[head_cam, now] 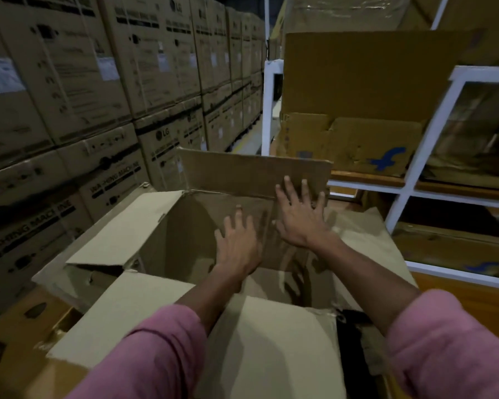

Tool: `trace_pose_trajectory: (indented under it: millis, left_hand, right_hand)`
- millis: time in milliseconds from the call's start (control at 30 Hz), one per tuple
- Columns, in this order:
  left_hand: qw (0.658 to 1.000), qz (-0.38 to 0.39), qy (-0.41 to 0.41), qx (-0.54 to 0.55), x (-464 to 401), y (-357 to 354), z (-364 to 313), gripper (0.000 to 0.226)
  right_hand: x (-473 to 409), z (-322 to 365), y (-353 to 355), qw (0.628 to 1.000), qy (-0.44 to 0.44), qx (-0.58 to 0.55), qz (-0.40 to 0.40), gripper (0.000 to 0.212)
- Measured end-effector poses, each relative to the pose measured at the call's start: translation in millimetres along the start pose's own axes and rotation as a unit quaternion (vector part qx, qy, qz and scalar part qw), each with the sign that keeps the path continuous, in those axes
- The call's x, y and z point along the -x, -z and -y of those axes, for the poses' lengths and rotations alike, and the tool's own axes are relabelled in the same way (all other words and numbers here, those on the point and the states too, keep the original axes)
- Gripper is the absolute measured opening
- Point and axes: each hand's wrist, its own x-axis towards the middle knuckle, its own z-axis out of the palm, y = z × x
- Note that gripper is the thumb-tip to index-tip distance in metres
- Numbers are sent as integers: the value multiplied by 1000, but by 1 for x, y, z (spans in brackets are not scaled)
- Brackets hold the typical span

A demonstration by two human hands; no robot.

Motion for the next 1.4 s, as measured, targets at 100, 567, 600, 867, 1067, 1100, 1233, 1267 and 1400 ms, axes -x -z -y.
trace_pose_trajectory:
  millis: [100,567,600,867,1067,1100,1233,1267,1400]
  left_hand:
    - [1000,13,1,-5,0,-11,5,74]
    - [1000,-1,-15,-2,1,-7,8,73]
    - [1000,-4,-16,-1,2,-7,7,72]
    - [998,-34,-40,34,8,0,3,56]
    - [985,-81,-137,64,34,11,-50,48]
    - [981,-83,-160,70,42,15,-64,48]
    - [968,-75,-226,80,75,34,-118,52]
    - [965,-70,-239,79,82,37,-131,51]
    - [953,-59,-286,77,106,44,-181,59]
  right_hand:
    - [-25,-14,-9,1000,-13,-7,25,84]
    - [-29,-24,-21,995,-18,-59,77,88]
    - [-23,-23,-21,995,-17,-60,73,87]
    - [40,-17,8,997,-6,-68,38,75]
    - [103,-41,34,994,-69,-85,-4,72]
    - [113,-45,37,992,-83,-89,-17,74]
    - [155,-63,44,983,-132,-106,-77,64]
    - [166,-67,47,979,-144,-110,-92,60]
    - [213,-96,57,964,-207,-111,-123,55]
